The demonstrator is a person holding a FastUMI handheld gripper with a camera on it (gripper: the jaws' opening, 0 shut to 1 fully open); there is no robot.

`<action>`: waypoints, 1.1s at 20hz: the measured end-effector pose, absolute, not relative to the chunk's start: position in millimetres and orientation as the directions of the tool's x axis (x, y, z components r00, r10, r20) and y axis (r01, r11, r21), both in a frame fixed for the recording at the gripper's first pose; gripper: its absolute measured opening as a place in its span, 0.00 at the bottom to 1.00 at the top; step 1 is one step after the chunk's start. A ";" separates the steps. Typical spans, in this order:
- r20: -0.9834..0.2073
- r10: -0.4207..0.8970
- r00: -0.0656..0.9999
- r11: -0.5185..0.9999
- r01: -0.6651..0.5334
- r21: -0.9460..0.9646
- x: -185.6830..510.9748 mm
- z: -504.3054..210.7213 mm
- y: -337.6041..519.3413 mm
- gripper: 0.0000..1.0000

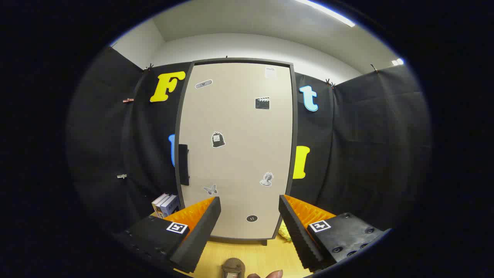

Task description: Open the shoe cabinet door, grab the shoes and put them into the shoe cabinet, then close the shoe cabinet door.

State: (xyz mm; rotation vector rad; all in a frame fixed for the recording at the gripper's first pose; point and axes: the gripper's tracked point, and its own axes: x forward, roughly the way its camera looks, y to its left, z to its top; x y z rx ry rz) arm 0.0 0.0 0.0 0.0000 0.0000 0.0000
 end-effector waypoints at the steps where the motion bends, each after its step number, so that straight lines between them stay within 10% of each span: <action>1: -0.005 -0.001 1.000 1.000 0.001 0.009 -1.3 -0.6 0.8 0.98; 22: -0.033 -0.009 0.999 0.999 0.011 0.049 -7.0 -1.4 18.3 0.98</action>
